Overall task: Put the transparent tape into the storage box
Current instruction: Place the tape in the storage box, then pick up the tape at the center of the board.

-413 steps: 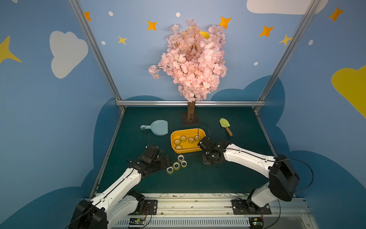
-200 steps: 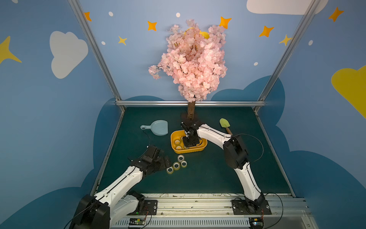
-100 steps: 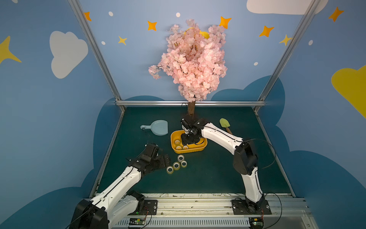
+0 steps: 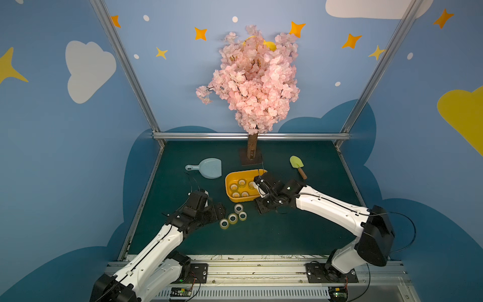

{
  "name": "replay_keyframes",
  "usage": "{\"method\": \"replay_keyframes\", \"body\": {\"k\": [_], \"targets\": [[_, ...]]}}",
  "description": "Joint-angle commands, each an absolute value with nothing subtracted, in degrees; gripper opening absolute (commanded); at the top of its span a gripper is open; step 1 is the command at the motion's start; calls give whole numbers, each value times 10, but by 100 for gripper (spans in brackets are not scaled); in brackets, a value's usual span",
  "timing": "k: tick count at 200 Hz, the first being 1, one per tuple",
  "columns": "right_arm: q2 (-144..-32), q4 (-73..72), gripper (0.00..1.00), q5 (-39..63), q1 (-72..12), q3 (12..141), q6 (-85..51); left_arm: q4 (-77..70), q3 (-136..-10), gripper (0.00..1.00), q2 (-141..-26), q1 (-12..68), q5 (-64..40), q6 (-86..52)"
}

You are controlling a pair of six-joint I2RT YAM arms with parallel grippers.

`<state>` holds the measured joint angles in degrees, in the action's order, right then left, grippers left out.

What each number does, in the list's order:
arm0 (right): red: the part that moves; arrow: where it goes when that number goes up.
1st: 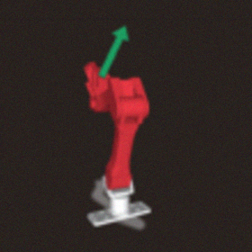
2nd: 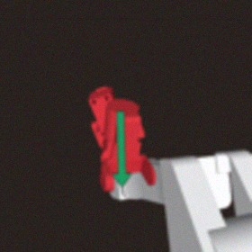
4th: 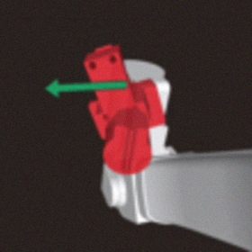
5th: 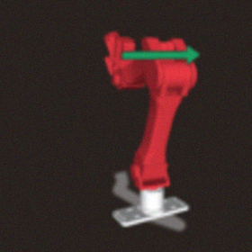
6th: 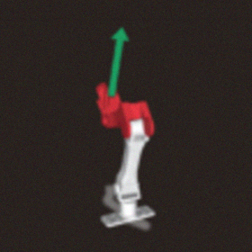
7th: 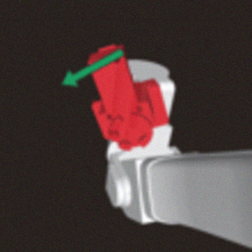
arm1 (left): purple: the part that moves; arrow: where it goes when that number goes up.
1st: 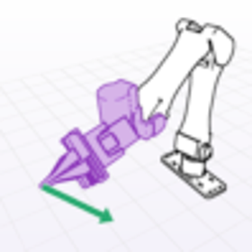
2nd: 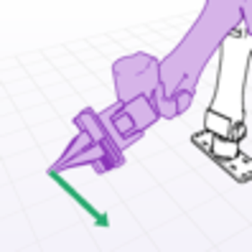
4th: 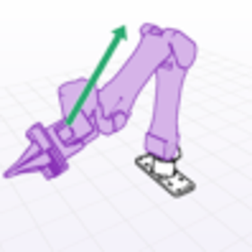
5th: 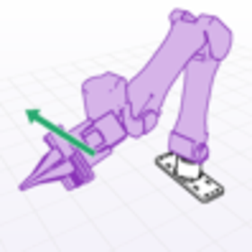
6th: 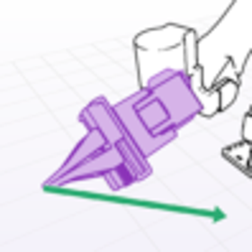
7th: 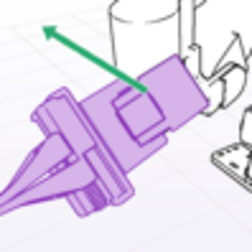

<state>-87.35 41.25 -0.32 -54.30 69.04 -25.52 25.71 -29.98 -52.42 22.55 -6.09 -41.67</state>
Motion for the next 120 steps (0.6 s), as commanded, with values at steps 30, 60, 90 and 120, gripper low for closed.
{"method": "replay_keyframes", "body": {"k": [30,60,90,120], "targets": [[-764,308,53,0,-548,565,-284,254,-293,100,-527,225,-49,-423],[-758,291,53,0,-548,525,-304,231,-283,100,-531,225,-39,-431],[-775,233,52,-2,-550,474,-338,243,-284,100,-539,225,-35,-421],[-826,172,50,19,-553,456,-371,273,-282,100,-524,224,-12,-415]]}}
